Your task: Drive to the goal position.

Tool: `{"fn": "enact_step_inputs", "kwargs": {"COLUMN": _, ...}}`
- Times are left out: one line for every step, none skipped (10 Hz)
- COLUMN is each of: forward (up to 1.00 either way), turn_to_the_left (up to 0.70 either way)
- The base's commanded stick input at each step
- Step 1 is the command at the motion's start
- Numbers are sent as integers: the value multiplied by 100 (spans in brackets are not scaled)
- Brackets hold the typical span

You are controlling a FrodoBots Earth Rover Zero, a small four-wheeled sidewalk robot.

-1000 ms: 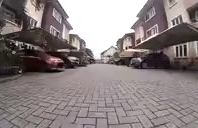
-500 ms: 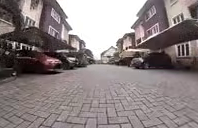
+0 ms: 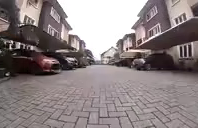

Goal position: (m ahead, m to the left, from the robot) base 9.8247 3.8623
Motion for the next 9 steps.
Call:
{"fn": "enact_step_inputs", "kwargs": {"forward": 70, "turn_to_the_left": 0}}
{"fn": "enact_step_inputs", "kwargs": {"forward": 70, "turn_to_the_left": 0}}
{"fn": "enact_step_inputs", "kwargs": {"forward": 70, "turn_to_the_left": 0}}
{"fn": "enact_step_inputs", "kwargs": {"forward": 70, "turn_to_the_left": 0}}
{"fn": "enact_step_inputs", "kwargs": {"forward": 70, "turn_to_the_left": 0}}
{"fn": "enact_step_inputs", "kwargs": {"forward": 70, "turn_to_the_left": 0}}
{"fn": "enact_step_inputs", "kwargs": {"forward": 70, "turn_to_the_left": 0}}
{"fn": "enact_step_inputs", "kwargs": {"forward": 70, "turn_to_the_left": 0}}
{"fn": "enact_step_inputs", "kwargs": {"forward": 70, "turn_to_the_left": 0}}
